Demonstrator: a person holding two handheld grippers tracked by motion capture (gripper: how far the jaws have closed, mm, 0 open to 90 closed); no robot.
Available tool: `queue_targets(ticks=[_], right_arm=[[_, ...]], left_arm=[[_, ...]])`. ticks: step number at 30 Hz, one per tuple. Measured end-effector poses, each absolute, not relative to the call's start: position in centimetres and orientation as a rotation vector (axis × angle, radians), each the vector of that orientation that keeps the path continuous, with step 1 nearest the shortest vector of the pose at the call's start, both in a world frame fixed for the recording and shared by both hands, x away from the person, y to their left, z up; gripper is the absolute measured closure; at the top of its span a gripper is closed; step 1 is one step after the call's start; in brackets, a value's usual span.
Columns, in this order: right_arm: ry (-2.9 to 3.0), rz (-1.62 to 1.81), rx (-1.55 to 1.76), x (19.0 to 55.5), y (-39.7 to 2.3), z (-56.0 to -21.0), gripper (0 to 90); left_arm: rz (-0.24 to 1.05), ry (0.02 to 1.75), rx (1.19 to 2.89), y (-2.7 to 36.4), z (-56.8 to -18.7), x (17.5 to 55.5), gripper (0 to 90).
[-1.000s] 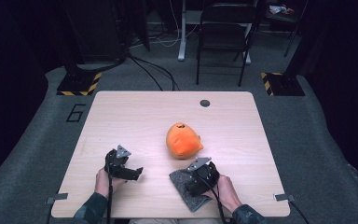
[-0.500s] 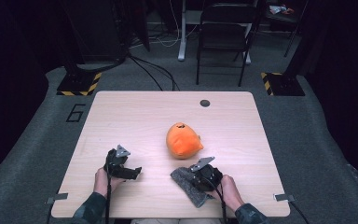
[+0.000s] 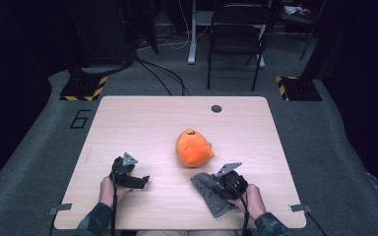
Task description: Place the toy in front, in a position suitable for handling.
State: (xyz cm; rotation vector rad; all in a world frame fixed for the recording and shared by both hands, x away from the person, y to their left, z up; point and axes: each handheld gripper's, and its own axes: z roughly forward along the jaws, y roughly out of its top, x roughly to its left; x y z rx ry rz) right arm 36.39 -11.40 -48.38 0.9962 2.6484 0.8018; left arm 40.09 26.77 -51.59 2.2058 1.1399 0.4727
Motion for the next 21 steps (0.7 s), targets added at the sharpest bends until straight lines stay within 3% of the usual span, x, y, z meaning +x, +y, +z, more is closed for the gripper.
queue_targets(ticks=[21], right_arm=[[2.402, 0.712, 1.295, 39.1, -18.4, -47.7, 71.3]], left_arm=[[0.45, 1.14, 2.187, 26.6, -52.4, 40.1, 4.0]])
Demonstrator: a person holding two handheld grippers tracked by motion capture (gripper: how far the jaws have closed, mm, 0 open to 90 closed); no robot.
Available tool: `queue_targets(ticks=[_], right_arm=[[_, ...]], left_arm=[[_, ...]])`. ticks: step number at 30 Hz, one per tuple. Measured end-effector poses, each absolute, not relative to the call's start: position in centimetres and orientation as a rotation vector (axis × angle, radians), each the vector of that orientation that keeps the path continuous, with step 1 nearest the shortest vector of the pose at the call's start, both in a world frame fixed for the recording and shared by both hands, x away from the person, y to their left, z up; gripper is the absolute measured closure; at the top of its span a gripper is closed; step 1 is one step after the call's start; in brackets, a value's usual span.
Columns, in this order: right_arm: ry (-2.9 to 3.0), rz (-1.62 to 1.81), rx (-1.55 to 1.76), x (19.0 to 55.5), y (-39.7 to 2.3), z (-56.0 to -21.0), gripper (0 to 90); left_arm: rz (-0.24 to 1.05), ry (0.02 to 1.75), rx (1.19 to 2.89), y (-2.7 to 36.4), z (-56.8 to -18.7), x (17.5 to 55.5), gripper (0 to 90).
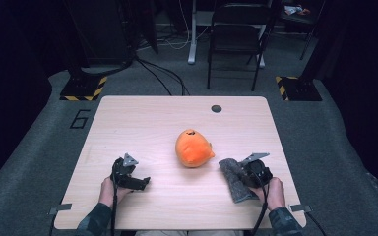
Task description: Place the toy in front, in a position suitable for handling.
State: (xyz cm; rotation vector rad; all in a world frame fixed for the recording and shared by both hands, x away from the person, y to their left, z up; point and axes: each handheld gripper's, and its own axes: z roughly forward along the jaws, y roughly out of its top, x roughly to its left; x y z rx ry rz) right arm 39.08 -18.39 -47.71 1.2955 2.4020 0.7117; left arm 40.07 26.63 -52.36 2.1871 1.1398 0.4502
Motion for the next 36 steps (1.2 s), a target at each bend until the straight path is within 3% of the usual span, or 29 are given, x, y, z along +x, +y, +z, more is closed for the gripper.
queue_targets(ticks=[13, 20, 21, 22, 24, 27, 29, 36], right_arm=[[2.231, 0.698, 1.422, 41.7, -20.0, -46.9, 70.9], [2.209, 0.67, 1.497, 43.2, -21.3, -48.2, 67.1], [2.219, 0.645, 1.531, 43.4, -21.4, -48.5, 64.6], [2.219, 0.635, 1.546, 43.7, -21.6, -48.8, 54.6], [2.22, 0.638, 1.544, 43.7, -21.7, -48.9, 50.1], [2.181, 0.66, 1.545, 43.5, -21.8, -48.4, 28.1], [2.181, 0.689, 1.527, 43.4, -21.6, -47.9, 22.6], [2.178, 0.817, 1.444, 42.8, -20.7, -46.0, 18.0]], left_arm=[[0.468, 1.142, 2.179, 26.4, -52.5, 40.2, 0.9], [0.458, 1.154, 2.185, 26.4, -52.5, 40.3, 0.0], [0.46, 1.155, 2.193, 26.4, -52.5, 40.3, 0.0], [0.455, 1.152, 2.202, 26.5, -52.4, 40.4, 0.0], [0.439, 1.163, 2.211, 26.5, -52.2, 40.4, 0.0], [0.456, 1.162, 2.181, 26.7, -51.9, 40.4, 0.0], [0.452, 1.158, 2.148, 26.7, -51.6, 40.3, 0.0], [0.473, 1.089, 2.103, 25.5, -49.9, 40.2, 0.0]])
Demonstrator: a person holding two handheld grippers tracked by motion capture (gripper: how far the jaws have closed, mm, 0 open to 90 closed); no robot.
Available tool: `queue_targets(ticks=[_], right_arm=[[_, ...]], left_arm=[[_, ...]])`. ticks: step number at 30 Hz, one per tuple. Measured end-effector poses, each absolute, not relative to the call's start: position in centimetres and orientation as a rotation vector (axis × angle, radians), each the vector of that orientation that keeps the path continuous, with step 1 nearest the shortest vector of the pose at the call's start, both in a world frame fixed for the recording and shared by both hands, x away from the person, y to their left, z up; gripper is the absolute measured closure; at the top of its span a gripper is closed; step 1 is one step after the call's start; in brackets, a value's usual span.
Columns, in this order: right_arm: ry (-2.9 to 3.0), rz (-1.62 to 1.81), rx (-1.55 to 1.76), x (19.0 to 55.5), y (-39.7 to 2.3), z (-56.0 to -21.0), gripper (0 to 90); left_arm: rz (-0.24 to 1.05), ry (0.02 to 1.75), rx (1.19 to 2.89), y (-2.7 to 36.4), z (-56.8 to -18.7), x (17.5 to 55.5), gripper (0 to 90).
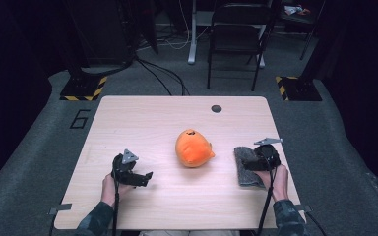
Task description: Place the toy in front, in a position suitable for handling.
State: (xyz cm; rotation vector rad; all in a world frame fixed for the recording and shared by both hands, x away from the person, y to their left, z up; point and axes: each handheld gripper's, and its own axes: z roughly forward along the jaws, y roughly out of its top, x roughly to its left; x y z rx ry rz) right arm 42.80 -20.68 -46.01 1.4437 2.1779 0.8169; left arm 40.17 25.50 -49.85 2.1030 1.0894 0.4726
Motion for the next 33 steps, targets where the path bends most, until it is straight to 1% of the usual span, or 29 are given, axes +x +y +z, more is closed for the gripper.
queue_targets(ticks=[2, 5, 11, 13, 18, 25, 28, 29, 31, 33], right_arm=[[2.195, 0.831, 1.42, 42.7, -20.1, -45.8, 17.3], [2.235, 0.866, 1.361, 42.6, -18.7, -45.4, 16.7], [2.272, 0.904, 1.306, 43.0, -17.1, -45.0, 17.2], [2.292, 0.923, 1.277, 43.3, -16.4, -44.9, 17.7], [2.327, 0.951, 1.235, 43.9, -15.0, -44.9, 19.3], [2.38, 0.97, 1.175, 44.4, -13.3, -45.2, 24.1], [2.409, 0.981, 1.146, 44.8, -12.4, -45.5, 28.8], [2.409, 0.981, 1.146, 44.8, -12.4, -45.5, 28.8], [2.431, 0.972, 1.126, 45.1, -12.1, -45.7, 31.8], [2.448, 0.987, 1.119, 45.2, -11.8, -46.0, 34.0]], left_arm=[[0.499, 1.065, 2.116, 24.8, -49.7, 40.2, 0.0], [0.471, 1.043, 2.118, 23.8, -49.5, 40.2, 0.0], [0.46, 1.015, 2.092, 22.6, -48.8, 40.3, 0.1], [0.477, 1.0, 2.07, 22.0, -48.4, 40.5, 1.1], [0.456, 0.956, 2.077, 20.2, -48.0, 41.5, 1.6], [0.446, 0.884, 2.095, 18.1, -47.7, 42.1, 1.6], [0.433, 0.855, 2.089, 17.2, -47.5, 42.1, 2.0], [0.425, 0.841, 2.096, 16.8, -47.5, 42.1, 2.0], [0.441, 0.814, 2.11, 16.1, -47.6, 42.2, 3.1], [0.425, 0.798, 2.124, 15.6, -47.7, 42.4, 4.5]])
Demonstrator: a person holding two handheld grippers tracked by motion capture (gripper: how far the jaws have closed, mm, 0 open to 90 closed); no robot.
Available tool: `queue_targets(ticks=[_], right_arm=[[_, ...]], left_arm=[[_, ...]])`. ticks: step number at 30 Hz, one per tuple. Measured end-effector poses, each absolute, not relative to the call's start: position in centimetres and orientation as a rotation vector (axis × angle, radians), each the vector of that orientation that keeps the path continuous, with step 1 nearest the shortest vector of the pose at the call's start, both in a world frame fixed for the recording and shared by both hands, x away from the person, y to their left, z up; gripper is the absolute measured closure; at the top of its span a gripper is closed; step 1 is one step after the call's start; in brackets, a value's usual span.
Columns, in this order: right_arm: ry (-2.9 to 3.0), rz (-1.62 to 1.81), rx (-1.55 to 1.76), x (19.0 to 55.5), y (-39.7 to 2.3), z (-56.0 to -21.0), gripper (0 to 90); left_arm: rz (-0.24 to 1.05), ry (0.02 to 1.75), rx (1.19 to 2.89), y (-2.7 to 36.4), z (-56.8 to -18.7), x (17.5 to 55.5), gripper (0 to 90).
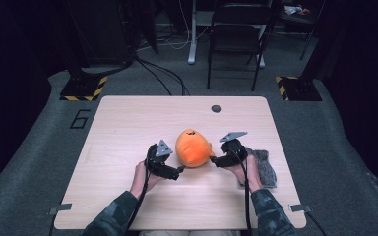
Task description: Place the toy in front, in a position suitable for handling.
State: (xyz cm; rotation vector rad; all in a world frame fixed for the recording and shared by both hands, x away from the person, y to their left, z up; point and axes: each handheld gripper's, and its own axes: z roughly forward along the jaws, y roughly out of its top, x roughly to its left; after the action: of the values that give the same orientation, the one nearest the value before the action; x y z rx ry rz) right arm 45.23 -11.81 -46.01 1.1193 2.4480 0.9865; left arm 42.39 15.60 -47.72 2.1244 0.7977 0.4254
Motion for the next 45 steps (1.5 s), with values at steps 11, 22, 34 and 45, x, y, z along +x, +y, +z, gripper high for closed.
queue_targets(ticks=[11, 22, 34, 45], right_arm=[[2.524, 1.022, 1.05, 45.9, -10.9, -46.7, 54.5], [2.493, 1.001, 1.034, 45.3, -10.1, -47.0, 79.3], [2.437, 1.004, 1.005, 44.6, -9.7, -46.1, 83.6], [2.367, 1.014, 1.021, 42.9, -9.5, -43.2, 83.7]], left_arm=[[0.435, 0.731, 2.121, 14.2, -48.8, 43.5, 17.0], [0.505, 0.68, 2.116, 13.8, -49.4, 43.0, 47.0], [0.51, 0.661, 2.044, 14.8, -49.2, 43.5, 63.1], [0.481, 0.529, 1.993, 15.9, -47.5, 43.9, 62.6]])
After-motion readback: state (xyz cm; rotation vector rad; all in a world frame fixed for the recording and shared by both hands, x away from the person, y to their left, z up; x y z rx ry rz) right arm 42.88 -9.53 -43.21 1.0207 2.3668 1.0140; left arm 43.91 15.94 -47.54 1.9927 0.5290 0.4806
